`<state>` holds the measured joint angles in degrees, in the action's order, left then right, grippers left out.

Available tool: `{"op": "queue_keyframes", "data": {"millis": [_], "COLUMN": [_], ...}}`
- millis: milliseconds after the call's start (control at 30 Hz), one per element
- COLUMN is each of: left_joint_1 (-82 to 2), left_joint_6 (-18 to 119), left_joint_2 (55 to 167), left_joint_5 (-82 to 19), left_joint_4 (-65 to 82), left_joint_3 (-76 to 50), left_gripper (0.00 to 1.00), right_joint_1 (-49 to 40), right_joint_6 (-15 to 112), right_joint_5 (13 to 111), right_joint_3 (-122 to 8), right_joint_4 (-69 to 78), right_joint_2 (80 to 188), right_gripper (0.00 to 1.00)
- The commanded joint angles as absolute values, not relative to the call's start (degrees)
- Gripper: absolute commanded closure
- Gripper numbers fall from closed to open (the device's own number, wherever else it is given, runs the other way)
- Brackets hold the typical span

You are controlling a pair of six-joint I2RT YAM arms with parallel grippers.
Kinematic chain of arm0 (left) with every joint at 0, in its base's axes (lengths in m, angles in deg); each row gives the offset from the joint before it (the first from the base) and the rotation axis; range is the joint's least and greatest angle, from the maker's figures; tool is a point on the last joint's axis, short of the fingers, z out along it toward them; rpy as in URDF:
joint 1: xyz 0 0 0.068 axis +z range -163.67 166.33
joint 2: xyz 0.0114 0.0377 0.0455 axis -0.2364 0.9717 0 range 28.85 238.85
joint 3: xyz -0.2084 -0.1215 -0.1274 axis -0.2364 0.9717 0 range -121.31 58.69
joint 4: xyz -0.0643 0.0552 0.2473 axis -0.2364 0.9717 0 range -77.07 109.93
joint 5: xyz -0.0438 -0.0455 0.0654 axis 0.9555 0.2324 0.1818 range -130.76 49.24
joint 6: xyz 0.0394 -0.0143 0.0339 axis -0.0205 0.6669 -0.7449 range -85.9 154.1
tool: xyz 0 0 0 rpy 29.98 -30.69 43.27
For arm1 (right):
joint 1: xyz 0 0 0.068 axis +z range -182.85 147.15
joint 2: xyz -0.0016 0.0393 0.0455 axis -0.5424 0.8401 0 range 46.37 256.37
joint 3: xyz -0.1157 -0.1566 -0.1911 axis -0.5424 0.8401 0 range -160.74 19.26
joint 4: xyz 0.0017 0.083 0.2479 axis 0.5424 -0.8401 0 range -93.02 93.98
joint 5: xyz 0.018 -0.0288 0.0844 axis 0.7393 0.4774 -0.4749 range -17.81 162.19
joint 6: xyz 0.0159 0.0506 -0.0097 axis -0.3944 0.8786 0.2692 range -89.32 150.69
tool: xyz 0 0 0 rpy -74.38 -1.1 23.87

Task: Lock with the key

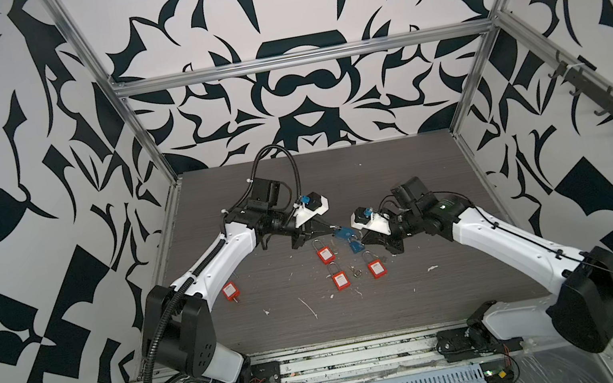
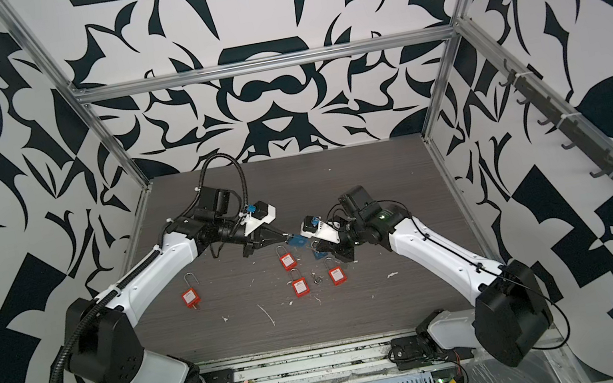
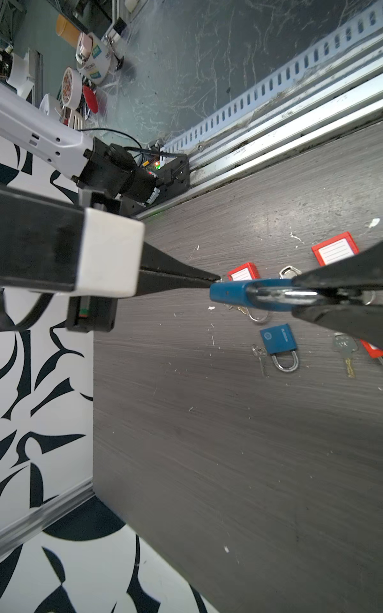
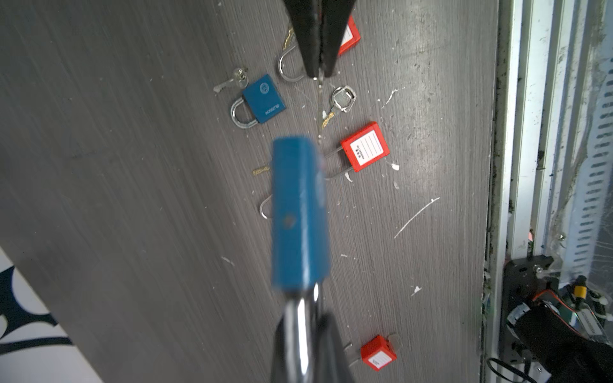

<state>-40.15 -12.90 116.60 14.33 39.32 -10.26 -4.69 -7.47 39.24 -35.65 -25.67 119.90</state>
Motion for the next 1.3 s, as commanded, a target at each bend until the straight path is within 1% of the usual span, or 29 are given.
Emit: {"op": "queue_keyframes", "data": {"millis": [0, 200, 300, 467, 667, 900, 1000, 1267], "left_joint_1": [-39.45, -37.86, -37.25, -36.09, -35.17, -34.69, -34.76, -34.73], "left_joint_6": [-15.56, -18.19, -20.82, -22.47, -25.18, -25.58, -26.24, -27.16], "left_joint_2": [117.41, 121.46, 125.64, 134.18, 143.61, 149.14, 151.77, 154.76], "left_joint_5": [15.90, 9.34, 4.57, 0.35, -5.61, -9.61, -12.34, -13.62], "left_joint_4": [42.73, 50.21, 56.53, 66.49, 75.98, 76.39, 78.86, 80.16], "left_joint_3": [-12.79, -17.77, -22.26, -31.65, -40.79, -45.20, -48.38, -50.17], "left_gripper": [1.00, 1.00, 1.00, 1.00, 1.00, 1.00, 1.00, 1.00], "right_joint_1": [-5.07, -5.60, -5.60, -5.58, -5.60, -5.37, -5.00, -3.69], "right_joint_6": [-7.31, -3.63, -0.89, 3.31, 5.96, 8.22, 8.53, 9.04], "right_joint_5": [39.60, 44.60, 46.87, 48.93, 49.28, 48.53, 48.12, 47.34], "right_joint_3": [-34.50, -32.88, -33.19, -32.75, -31.50, -31.36, -31.86, -33.87], "right_joint_4": [-25.93, -21.95, -21.77, -21.58, -21.24, -19.25, -18.97, -18.44], "right_joint_2": [118.65, 117.07, 116.67, 116.55, 116.75, 118.11, 119.34, 122.77], "right_gripper": [1.00, 1.00, 1.00, 1.00, 1.00, 1.00, 1.00, 1.00]}}
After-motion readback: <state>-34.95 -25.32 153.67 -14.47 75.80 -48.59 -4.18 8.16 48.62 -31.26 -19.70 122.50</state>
